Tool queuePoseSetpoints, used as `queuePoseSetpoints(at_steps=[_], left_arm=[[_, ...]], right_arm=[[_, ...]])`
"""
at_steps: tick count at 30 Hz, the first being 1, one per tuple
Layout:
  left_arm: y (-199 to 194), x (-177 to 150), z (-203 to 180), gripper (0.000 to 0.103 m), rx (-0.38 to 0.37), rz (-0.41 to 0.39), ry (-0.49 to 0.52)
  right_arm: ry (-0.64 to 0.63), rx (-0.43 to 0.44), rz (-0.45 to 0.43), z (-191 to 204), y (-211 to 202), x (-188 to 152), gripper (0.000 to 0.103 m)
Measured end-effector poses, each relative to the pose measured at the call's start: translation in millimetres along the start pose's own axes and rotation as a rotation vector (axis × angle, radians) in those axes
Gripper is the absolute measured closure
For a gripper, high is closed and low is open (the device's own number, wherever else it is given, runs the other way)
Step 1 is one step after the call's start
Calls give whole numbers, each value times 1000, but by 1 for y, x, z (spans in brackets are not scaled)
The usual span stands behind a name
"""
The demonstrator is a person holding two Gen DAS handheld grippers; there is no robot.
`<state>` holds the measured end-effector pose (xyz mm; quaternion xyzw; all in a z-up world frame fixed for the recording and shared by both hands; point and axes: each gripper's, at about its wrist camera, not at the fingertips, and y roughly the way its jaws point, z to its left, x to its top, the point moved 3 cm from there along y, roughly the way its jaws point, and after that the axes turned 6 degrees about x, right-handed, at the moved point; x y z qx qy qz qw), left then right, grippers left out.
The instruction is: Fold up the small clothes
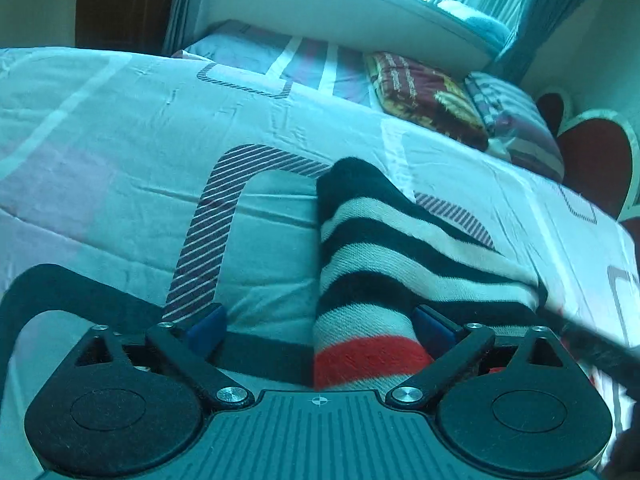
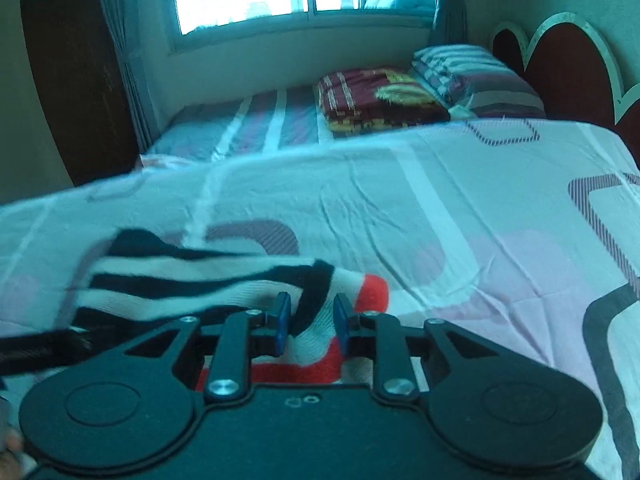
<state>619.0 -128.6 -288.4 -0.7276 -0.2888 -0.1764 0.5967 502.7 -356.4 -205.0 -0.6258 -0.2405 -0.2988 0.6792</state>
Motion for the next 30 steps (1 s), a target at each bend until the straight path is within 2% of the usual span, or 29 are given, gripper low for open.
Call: queuePoseSetpoints(at_steps=[2, 5, 10, 17, 21, 25, 27, 30], left_arm=[[3, -1, -4, 0, 13, -14, 29], [4, 0, -3, 0, 16, -10, 25], [-11, -2, -7, 0, 54, -36, 57], [-49, -11, -5, 0, 31, -89, 89], [-65, -23, -6, 0, 10, -80, 112], [-68, -36, -7, 0, 14, -66, 120], [-64, -40, -5, 0, 11, -53, 108], [-56, -44, -5, 0, 2, -37, 104]], right_arm=[[45, 22, -21, -9, 2, -1, 83], [0, -8, -21, 0, 1, -2, 83], [29, 13, -21, -1, -8, -1, 80], [-3, 95, -97, 17, -67, 0, 75], [-36, 112, -106, 26, -88, -12, 75], [-21, 125, -63, 26, -87, -31, 74], [-22, 94, -29, 22, -77, -41, 77], [-42, 57, -45, 17, -68, -50, 80]])
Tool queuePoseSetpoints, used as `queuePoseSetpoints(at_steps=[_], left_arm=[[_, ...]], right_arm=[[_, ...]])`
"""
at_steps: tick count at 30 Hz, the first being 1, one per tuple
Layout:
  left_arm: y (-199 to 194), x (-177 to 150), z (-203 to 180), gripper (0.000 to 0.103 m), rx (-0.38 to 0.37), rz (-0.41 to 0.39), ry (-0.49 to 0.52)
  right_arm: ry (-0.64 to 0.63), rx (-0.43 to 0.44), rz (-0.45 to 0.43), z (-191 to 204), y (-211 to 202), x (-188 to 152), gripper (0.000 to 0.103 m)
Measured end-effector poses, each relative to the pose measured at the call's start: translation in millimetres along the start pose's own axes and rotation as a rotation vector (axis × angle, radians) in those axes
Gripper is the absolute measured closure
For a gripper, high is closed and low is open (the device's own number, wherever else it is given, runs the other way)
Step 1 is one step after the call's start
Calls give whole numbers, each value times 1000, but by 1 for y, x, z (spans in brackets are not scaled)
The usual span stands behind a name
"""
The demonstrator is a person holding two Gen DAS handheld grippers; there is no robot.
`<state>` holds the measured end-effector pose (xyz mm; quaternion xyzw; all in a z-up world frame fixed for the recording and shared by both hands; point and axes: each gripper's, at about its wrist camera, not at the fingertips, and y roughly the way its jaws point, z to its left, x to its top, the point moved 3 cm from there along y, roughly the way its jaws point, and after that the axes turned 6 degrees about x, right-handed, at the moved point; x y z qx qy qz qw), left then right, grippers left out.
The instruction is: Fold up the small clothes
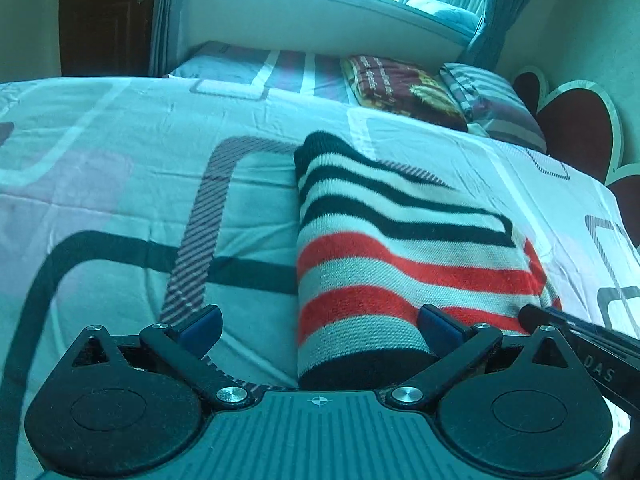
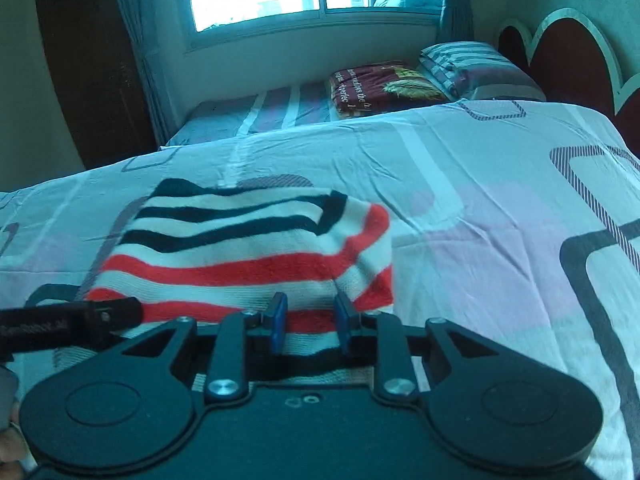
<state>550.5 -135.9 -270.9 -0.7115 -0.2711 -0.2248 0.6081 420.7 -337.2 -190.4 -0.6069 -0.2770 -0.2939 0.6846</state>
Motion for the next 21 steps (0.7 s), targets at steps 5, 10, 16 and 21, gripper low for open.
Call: queuePoseSetpoints(at_steps=[5, 10, 16, 21], left_arm=[[2, 0, 5, 0, -14, 35, -46], [-26, -5, 2, 0, -10, -29, -6], [-57, -28, 4, 0, -37, -51, 74], [-53, -53, 4, 0, -52, 28, 96]], right_arm=[[27, 5, 10, -3, -1, 3, 80], [51, 49, -29, 1, -33, 3, 75], [58, 79, -36, 2, -72, -14, 75], [26, 41, 9, 2, -81, -47, 75]])
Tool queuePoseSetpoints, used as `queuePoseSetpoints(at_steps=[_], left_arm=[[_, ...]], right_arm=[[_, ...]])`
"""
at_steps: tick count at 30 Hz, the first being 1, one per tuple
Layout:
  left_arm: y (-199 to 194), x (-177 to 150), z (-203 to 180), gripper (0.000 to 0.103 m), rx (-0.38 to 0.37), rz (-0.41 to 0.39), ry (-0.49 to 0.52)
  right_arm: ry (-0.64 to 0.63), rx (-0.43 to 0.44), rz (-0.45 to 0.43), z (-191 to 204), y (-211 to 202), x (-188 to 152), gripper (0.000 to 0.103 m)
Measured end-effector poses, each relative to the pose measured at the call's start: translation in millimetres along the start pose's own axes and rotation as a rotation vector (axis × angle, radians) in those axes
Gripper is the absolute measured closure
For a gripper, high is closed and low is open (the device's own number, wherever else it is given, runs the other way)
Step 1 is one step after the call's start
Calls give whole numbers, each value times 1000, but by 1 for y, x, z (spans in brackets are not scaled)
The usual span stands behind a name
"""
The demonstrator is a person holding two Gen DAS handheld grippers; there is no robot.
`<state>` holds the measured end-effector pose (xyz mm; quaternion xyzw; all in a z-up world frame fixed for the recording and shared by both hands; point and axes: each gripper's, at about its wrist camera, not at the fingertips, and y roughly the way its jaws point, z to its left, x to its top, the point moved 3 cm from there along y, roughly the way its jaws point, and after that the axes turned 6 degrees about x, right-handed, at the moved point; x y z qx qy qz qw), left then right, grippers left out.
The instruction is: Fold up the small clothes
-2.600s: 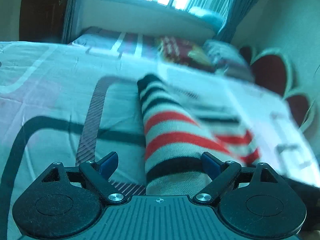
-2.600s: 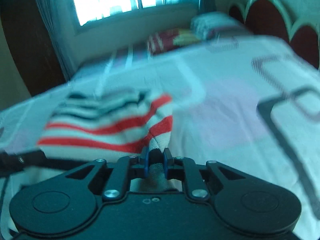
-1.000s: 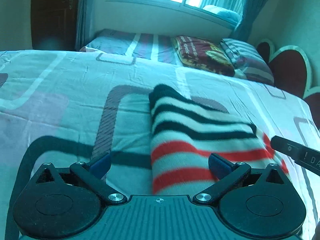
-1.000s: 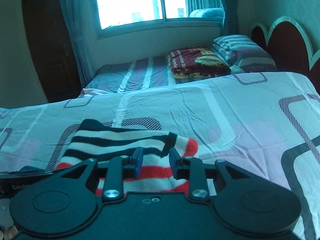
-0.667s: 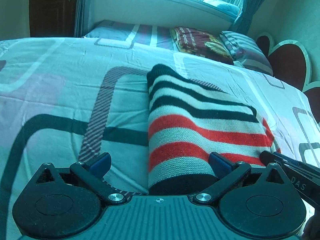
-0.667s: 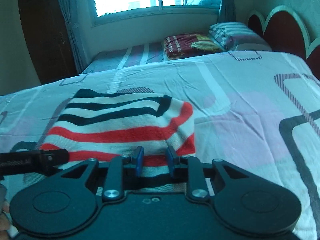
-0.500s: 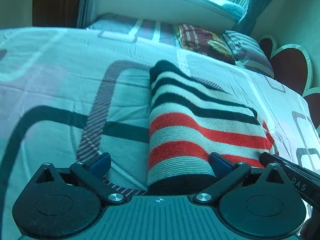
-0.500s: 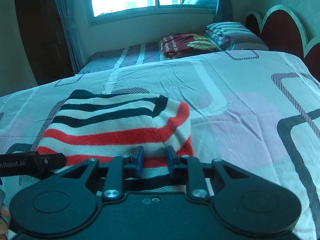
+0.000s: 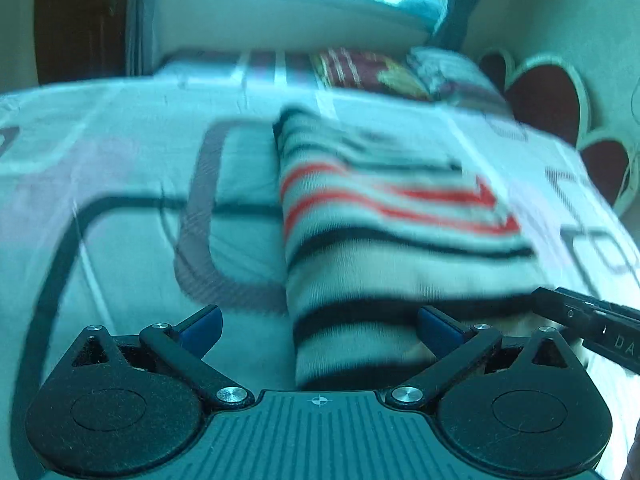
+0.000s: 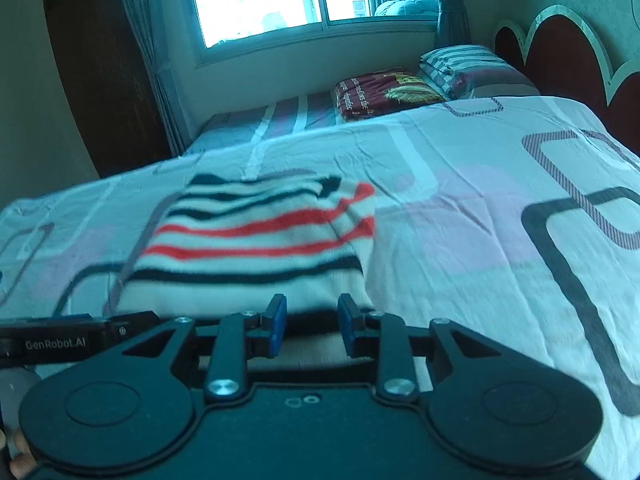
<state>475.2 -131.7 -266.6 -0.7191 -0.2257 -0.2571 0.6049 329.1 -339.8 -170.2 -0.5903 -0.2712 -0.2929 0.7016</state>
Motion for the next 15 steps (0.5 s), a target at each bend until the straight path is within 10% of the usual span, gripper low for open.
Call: queuePoseSetpoints(at_steps=[15], left_arm=[[-2, -23, 2, 0, -6, 61, -2]], right_arm=[[145, -25, 109, -33, -3, -30, 58]])
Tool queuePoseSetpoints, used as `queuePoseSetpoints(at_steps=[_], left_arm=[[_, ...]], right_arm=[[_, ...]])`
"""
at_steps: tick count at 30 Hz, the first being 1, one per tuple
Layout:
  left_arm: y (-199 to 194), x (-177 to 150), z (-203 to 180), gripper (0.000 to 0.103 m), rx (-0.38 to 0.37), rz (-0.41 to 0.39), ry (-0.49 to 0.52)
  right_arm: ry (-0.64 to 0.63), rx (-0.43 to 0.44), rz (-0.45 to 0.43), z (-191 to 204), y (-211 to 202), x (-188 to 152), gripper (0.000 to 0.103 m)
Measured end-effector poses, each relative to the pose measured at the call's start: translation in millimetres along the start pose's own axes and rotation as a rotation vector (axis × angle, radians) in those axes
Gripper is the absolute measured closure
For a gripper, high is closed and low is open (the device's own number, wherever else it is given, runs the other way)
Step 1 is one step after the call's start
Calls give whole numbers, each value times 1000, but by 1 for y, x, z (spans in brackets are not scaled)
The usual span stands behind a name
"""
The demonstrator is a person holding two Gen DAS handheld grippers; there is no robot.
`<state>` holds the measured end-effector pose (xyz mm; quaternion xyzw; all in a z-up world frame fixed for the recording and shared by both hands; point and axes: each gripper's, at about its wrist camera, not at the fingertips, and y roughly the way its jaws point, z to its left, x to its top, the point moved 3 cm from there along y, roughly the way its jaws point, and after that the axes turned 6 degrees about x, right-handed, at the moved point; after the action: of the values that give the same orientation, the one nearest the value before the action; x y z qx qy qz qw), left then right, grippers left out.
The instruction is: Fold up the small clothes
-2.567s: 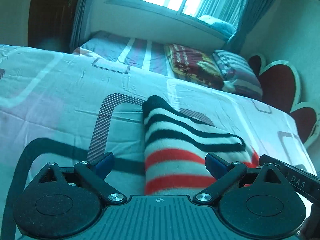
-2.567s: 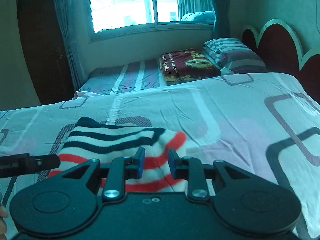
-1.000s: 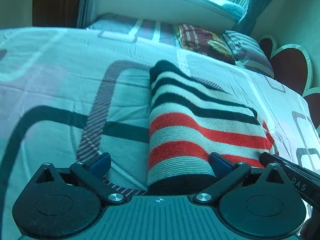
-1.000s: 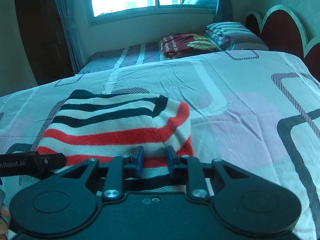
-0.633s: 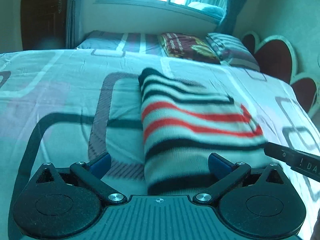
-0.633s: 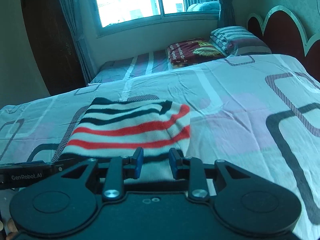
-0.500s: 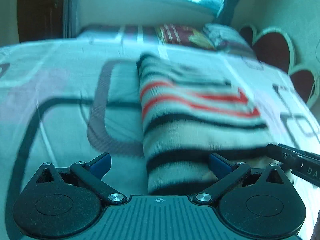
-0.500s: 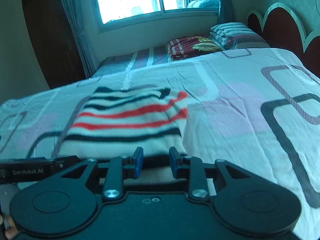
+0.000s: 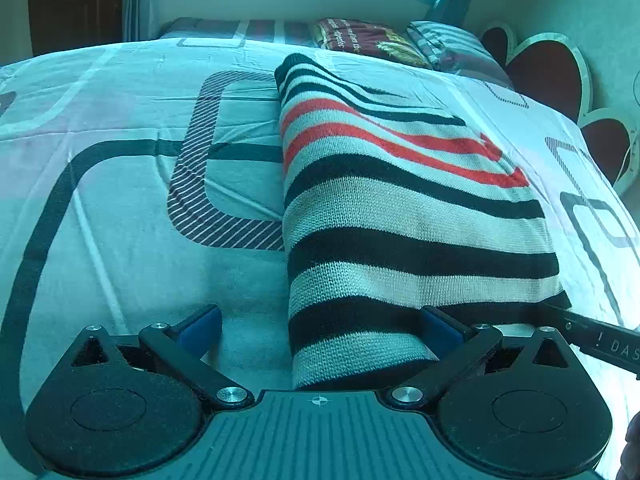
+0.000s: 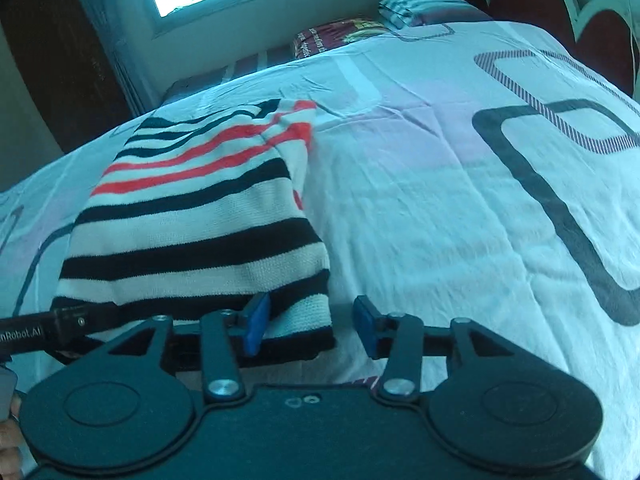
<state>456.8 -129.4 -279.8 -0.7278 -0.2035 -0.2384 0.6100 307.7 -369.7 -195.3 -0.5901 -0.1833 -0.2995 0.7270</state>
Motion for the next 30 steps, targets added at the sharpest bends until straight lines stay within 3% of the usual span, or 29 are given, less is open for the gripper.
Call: queuePoseSetpoints(at_steps=[6, 9, 17, 22, 26, 29, 30], left_arm=[[-23, 20, -8, 0, 21, -77, 40], [-25, 36, -6, 0, 17, -89, 15], [9, 67, 7, 0, 34, -61, -55], [33, 73, 8, 0, -32, -21, -79], [59, 74, 12, 0, -172, 80, -164], [64, 75, 3, 0, -227, 83, -119], [65, 75, 0, 6, -252, 88, -116]], right_arm=[[-6, 31, -46, 11, -14, 15, 56], [-21, 40, -63, 15, -13, 29, 41], [49, 108, -44, 10, 21, 70, 32], [96, 142, 23, 1, 55, 78, 31], [147, 203, 47, -10, 74, 76, 27], [161, 252, 38, -15, 80, 76, 26], [154, 264, 36, -14, 81, 76, 27]])
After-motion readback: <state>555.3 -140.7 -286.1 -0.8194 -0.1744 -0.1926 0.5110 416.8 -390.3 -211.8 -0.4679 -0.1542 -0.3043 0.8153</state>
